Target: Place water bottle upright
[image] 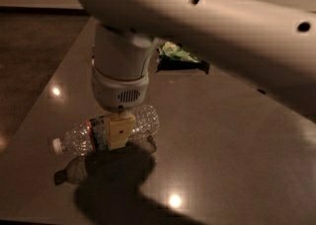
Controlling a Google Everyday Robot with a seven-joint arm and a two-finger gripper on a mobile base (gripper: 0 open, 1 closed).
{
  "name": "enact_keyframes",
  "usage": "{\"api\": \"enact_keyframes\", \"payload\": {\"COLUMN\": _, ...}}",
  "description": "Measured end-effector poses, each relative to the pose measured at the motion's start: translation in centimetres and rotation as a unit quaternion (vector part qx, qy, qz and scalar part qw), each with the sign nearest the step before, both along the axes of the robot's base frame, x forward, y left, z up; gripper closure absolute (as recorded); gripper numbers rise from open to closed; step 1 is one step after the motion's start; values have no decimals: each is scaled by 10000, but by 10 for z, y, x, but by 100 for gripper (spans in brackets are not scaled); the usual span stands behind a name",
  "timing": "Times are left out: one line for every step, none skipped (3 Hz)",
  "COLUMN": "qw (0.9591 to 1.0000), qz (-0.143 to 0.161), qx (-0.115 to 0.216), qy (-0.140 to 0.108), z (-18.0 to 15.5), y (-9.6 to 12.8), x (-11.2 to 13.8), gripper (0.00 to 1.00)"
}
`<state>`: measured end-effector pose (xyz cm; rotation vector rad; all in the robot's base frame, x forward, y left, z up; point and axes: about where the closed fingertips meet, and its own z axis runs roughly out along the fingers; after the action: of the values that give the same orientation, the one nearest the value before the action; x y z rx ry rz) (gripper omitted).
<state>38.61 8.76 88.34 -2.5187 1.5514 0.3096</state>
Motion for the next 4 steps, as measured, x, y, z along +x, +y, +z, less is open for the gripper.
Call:
{"api": "enact_keyframes", "payload": {"qw": 9983, "qz": -345, "qx": 374, "qy": 269, "z": 20, "y": -21, "x": 23, "gripper": 100}}
{"api": "enact_keyframes", "payload": {"qw": 9904, "qz": -836, "qx": 867, "qy": 672, "z": 33, "y": -47, "x": 48, "gripper": 100}}
{"api": "enact_keyframes", "payload": {"qw": 9746, "qz": -1318, "qx": 1514, "qy": 989, "z": 42, "y": -72, "x": 61, "gripper": 100}}
{"api": "enact_keyframes", "payload": {"qw": 9507, "qz": -1777, "qx": 2276, "qy": 1131, "z": 53, "y": -92, "x": 69, "gripper": 100}}
